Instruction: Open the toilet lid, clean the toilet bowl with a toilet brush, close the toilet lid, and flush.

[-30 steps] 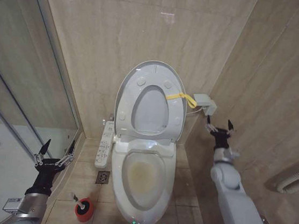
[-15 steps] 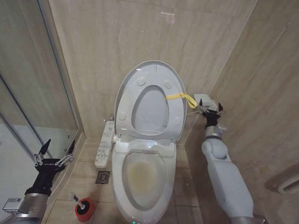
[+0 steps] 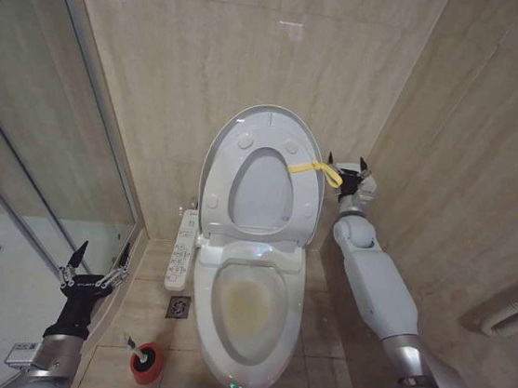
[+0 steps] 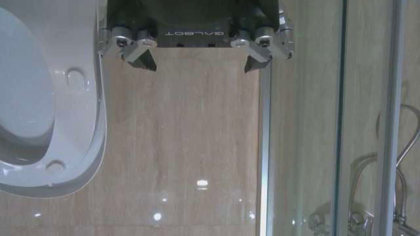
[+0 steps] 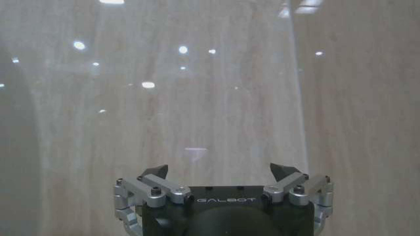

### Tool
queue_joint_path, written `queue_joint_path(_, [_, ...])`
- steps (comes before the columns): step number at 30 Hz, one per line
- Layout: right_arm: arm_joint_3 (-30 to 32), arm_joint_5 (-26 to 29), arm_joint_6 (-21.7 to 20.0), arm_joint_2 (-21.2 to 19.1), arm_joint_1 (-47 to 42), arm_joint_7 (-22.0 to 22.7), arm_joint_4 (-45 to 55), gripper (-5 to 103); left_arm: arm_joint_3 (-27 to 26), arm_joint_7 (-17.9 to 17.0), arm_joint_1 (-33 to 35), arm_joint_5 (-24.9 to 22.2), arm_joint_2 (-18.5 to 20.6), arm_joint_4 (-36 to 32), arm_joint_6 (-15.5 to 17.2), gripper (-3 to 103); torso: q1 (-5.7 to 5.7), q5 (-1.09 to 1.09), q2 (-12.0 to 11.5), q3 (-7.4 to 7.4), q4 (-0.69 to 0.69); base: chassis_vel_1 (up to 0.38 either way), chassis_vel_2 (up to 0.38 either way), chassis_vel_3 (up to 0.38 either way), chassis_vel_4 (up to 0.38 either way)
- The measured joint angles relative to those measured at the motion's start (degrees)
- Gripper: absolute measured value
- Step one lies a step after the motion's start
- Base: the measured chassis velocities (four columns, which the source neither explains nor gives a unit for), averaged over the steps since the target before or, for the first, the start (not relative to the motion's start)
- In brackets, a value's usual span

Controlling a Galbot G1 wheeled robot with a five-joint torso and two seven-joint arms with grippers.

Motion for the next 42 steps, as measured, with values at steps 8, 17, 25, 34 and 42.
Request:
queue_joint_path(8, [-4.5,1.5,-0.7,-2.4,0.7,0.5,2.5,100,0.0,0.0,0.0,0.0,0.0,0.0,0.0,92,0.00,0.00,0.0,0.00,0.00,0.000,0.000,0.000,0.000])
queue_joint_path(17, [-7.7,4.0,-1.2,-6.1,-2.3,0.5,8.0,100,0.0,0.0,0.0,0.0,0.0,0.0,0.0,92,0.00,0.01,0.0,0.00,-0.01,0.000,0.000,0.000,0.000])
queue_joint_path(25, [-8.3,8.6,-2.7,-10.2,-7.5,0.6,15.2,100,0.0,0.0,0.0,0.0,0.0,0.0,0.0,92,-0.01,0.01,0.0,-0.01,0.02,0.000,0.000,0.000,0.000])
queue_joint_path(34, [-2.2,11.4,-4.1,-14.3,-20.9,1.6,26.1,100,0.0,0.0,0.0,0.0,0.0,0.0,0.0,92,-0.01,0.02,0.0,-0.01,0.00,0.000,0.000,0.000,0.000])
queue_joint_path(42, [2.4,11.5,-3.4,-15.1,-32.2,0.3,31.2,100,0.0,0.0,0.0,0.0,0.0,0.0,0.0,92,-0.01,0.02,0.0,-0.01,-0.01,0.000,0.000,0.000,0.000])
